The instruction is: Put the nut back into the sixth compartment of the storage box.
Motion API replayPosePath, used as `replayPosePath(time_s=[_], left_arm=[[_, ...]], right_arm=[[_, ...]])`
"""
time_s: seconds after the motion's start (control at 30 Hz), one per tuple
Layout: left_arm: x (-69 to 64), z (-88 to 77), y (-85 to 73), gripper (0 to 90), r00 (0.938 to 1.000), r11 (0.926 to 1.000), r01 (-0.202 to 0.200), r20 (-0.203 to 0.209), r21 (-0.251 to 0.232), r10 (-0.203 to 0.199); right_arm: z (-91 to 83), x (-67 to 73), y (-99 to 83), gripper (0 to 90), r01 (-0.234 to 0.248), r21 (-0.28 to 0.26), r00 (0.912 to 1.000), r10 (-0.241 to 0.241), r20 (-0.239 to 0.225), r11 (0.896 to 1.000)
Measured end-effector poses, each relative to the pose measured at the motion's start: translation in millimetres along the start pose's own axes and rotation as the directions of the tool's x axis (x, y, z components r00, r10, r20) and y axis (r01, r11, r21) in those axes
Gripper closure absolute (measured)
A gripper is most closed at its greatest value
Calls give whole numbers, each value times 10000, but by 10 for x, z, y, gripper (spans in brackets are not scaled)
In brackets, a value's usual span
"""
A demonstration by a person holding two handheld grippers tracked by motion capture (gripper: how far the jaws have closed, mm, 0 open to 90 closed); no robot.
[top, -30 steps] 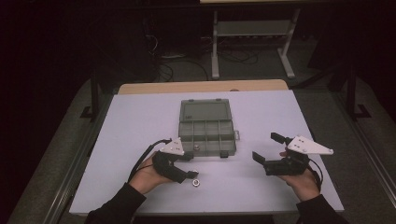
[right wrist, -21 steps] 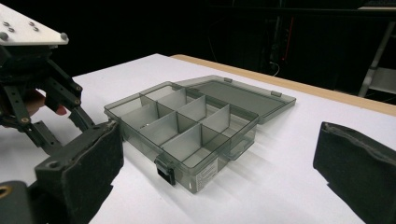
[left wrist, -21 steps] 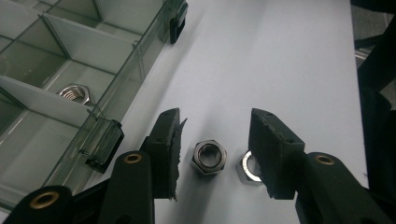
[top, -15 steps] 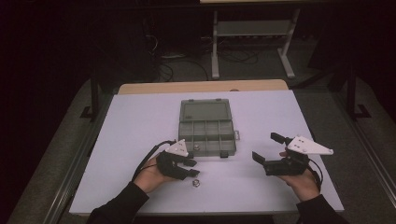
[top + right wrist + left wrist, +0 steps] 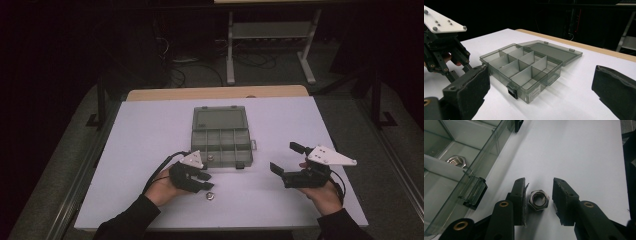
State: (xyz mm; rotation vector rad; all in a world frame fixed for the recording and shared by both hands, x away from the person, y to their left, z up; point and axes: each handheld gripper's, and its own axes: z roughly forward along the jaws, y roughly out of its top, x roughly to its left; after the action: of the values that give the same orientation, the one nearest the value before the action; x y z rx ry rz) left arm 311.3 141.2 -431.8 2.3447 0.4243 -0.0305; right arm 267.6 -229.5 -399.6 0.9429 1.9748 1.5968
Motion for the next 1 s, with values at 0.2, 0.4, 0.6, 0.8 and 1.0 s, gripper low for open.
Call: replayPosePath(time_s=[0.2, 0.4, 0.6, 0.8, 1.0], left_arm=[[2, 28, -6, 648, 10000, 9999, 1, 12, 108, -2], [7, 56, -14, 662, 10000, 9995, -71, 37, 311, 70], [13, 85, -21, 679, 9999, 9986, -154, 16, 515, 154], [3, 91, -22, 695, 9998, 9987, -167, -54, 492, 169], [-2, 94, -19, 706, 9993, 9980, -363, -98, 509, 369]], right_arm=[[-1, -1, 1, 10, -2, -16, 10000, 2, 21, 10000], [-3, 4, 1, 10, -74, 14, 10000, 74, 11, 10000], [-4, 5, 1, 10, -76, 18, 10000, 76, 10, 10000], [1, 0, 0, 10, -3, -18, 10000, 3, 19, 10000], [2, 5, 0, 10, 26, 11, 10000, -26, 2, 10000]])
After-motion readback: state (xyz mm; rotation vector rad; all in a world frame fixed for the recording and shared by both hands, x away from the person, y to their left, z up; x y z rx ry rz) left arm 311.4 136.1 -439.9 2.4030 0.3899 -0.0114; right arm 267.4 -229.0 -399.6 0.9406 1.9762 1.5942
